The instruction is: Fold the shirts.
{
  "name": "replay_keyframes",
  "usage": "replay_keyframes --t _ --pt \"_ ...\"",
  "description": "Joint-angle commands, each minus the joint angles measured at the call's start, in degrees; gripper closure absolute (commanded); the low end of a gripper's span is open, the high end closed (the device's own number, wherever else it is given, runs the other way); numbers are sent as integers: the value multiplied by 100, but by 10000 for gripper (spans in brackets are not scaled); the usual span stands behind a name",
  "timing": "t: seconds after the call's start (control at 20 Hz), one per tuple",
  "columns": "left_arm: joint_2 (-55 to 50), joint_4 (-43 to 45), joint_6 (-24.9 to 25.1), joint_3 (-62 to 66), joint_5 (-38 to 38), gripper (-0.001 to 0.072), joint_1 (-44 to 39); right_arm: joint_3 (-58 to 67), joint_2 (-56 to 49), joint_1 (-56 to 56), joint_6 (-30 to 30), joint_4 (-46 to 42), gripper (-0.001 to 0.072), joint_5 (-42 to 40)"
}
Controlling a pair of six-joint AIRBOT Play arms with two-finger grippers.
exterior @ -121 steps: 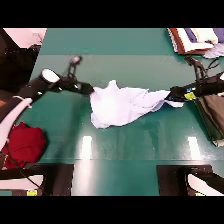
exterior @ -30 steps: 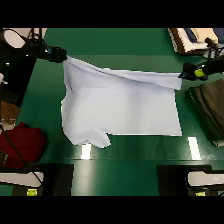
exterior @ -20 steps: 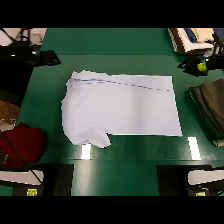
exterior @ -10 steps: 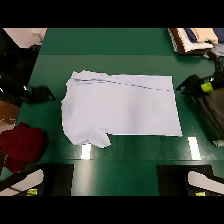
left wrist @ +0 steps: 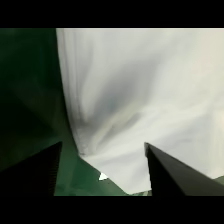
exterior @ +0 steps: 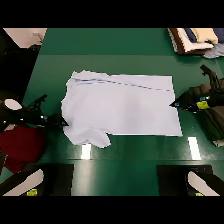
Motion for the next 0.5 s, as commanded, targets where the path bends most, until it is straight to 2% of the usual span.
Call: replay_keyframes --t 0.0,0.15,0.2,0.25,0.3,0.35,0.4,0.45 --pt "15 -271 9 -284 170 93 -13 -85 295 20 0 0 261 -116" --pt "15 -474 7 -310 238 95 -13 -85 442 20 0 -2 262 -216" --pt "15 -531 7 -310 223 151 -13 -85 472 20 0 -7 261 -210" --pt "15 -533 9 -310 216 399 -13 -85 490 9 0 -20 261 -208" --pt "15 -533 20 -308 234 589 -13 -85 479 -28 0 -24 261 -181" --pt "15 -533 33 -297 254 592 -13 -87 437 -118 0 -50 261 -68" --pt "17 -533 55 -258 240 667 -13 -92 378 -236 -4 -57 261 122" --pt "17 -535 146 -173 205 685 -13 -144 315 -413 -31 -61 261 326"
